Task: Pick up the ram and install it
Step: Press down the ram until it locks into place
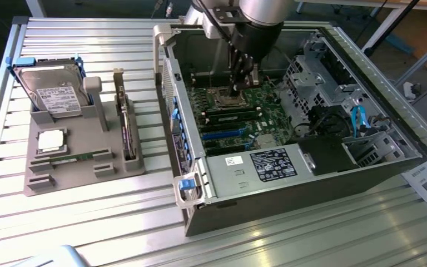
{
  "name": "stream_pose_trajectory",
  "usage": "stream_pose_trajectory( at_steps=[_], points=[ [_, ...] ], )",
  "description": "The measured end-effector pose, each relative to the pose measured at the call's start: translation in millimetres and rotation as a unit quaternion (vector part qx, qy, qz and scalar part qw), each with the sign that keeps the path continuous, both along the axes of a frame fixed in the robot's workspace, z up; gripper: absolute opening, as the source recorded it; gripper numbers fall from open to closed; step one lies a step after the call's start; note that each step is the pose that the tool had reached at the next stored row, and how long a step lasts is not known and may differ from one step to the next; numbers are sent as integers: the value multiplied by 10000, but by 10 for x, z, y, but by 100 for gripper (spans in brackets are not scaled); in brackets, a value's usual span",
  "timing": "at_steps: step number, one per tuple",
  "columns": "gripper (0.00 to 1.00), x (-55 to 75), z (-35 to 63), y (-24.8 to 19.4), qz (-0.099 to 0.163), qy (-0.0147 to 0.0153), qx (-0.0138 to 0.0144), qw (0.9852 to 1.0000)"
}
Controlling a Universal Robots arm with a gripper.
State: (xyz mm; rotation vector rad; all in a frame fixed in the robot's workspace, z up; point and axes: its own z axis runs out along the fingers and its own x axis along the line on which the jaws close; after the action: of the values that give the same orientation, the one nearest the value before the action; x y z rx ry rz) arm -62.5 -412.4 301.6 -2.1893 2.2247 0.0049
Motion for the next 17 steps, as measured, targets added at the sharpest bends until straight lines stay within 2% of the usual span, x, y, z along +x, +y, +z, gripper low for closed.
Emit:
stream_pose_trajectory(
  at_steps=[5,10,17],
  points=[
    [10,151,0,0,0,12,0,10000],
    [10,365,0,0,0,32,-1,10000],
    [10,428,1,0,0,36,-1,10000]
  ],
)
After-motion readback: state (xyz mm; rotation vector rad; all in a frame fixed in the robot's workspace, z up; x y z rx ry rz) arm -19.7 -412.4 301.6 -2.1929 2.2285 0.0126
